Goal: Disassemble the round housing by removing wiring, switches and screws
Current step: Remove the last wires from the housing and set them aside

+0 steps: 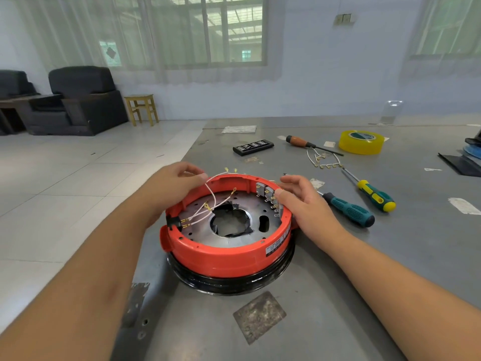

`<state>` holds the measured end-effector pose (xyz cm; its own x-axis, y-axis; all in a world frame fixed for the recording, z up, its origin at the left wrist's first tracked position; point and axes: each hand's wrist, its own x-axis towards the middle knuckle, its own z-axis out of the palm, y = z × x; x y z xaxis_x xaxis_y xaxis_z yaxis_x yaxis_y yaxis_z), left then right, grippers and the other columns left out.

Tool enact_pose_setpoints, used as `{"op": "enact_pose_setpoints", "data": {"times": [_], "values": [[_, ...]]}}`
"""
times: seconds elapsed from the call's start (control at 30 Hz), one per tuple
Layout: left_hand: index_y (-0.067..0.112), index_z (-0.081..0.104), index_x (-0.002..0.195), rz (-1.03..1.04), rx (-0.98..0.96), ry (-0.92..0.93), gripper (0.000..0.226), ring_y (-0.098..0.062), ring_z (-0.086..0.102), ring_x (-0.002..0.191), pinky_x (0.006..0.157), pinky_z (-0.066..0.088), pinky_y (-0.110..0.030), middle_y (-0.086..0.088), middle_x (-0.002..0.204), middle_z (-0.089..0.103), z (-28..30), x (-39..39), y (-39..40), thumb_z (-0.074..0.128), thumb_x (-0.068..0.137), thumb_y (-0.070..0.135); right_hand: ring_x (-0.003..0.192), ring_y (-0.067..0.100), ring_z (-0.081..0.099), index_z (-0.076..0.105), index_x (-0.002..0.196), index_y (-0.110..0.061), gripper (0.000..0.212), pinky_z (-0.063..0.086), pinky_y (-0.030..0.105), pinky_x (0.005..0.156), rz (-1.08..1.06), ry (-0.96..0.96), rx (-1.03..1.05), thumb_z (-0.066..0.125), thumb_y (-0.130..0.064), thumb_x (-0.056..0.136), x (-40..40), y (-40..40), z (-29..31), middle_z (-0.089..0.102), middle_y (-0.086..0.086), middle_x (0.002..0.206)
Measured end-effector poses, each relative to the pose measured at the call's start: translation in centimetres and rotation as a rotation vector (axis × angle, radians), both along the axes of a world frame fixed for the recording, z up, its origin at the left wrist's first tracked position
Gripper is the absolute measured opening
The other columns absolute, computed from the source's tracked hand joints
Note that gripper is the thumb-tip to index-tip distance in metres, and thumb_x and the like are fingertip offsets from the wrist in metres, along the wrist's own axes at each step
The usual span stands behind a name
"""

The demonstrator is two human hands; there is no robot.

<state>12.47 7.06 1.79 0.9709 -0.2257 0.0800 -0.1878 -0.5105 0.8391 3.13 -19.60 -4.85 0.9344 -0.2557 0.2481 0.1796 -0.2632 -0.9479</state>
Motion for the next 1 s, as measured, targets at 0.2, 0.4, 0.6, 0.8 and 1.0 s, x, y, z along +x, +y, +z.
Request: {"op": "enact_pose_setpoints", "data": {"times": [0.2, 0.4, 0.6, 0.8, 1.0], "values": [[0.020, 0.074, 0.114, 0.112, -0.449, 0.133, 0.027, -0.028, 0.070, 0.093, 0.093, 0.057, -0.047, -0.014, 0.116, 0.075, -2.8, -2.0, 0.4, 0.058, 0.098, 0.006, 0.073, -0.017, 0.057, 0.065, 0.081, -0.027, 0.046, 0.037, 0.017, 0.057, -0.379, 0.031, -0.269, 0.053, -0.071, 0.090, -0.2, 0.7, 0.5, 0.068, -0.014, 0.073], [0.016, 0.065, 0.085, 0.156, -0.286, 0.273, 0.008, -0.024, 0.057, 0.063, 0.060, 0.042, -0.033, -0.010, 0.073, 0.064, -2.9, -2.3, 0.5, 0.063, 0.092, 0.016, 0.073, -0.011, 0.061, 0.067, 0.081, -0.030, 0.052, 0.039, 0.015, 0.060, -0.310, 0.025, -0.264, 0.046, -0.077, 0.090, -0.8, 1.3, 0.3, 0.068, -0.025, 0.075], [0.021, 0.073, 0.093, 0.099, -0.383, 0.322, 0.009, -0.017, 0.060, 0.067, 0.063, 0.042, -0.031, 0.000, 0.075, 0.070, -3.7, -3.1, 0.6, 0.065, 0.095, 0.022, 0.096, -0.026, 0.054, 0.068, 0.100, -0.049, 0.024, 0.037, 0.003, 0.076, -0.174, 0.032, -0.121, 0.049, -0.063, 0.097, -0.4, 0.9, 0.4, 0.065, -0.042, 0.093], [0.015, 0.061, 0.097, 0.195, -0.182, 0.132, 0.035, -0.016, 0.061, 0.070, 0.064, 0.039, -0.034, -0.004, 0.078, 0.067, -3.9, -3.1, -0.1, 0.065, 0.098, 0.050, 0.093, -0.001, 0.065, 0.070, 0.108, -0.039, 0.040, 0.046, 0.024, 0.082, -0.289, -0.012, -0.106, 0.051, -0.071, 0.091, -0.5, 0.2, 0.6, 0.071, -0.020, 0.097], [0.017, 0.053, 0.086, 0.240, 0.147, -0.038, 0.030, -0.014, 0.053, 0.070, 0.061, 0.036, -0.032, 0.001, 0.083, 0.060, -2.8, -2.2, -0.1, 0.063, 0.096, 0.043, 0.079, 0.003, 0.067, 0.072, 0.099, -0.027, 0.049, 0.047, 0.021, 0.070, -0.235, 0.000, -0.087, 0.045, -0.068, 0.096, -0.8, 0.1, 0.7, 0.073, -0.006, 0.088]]}}
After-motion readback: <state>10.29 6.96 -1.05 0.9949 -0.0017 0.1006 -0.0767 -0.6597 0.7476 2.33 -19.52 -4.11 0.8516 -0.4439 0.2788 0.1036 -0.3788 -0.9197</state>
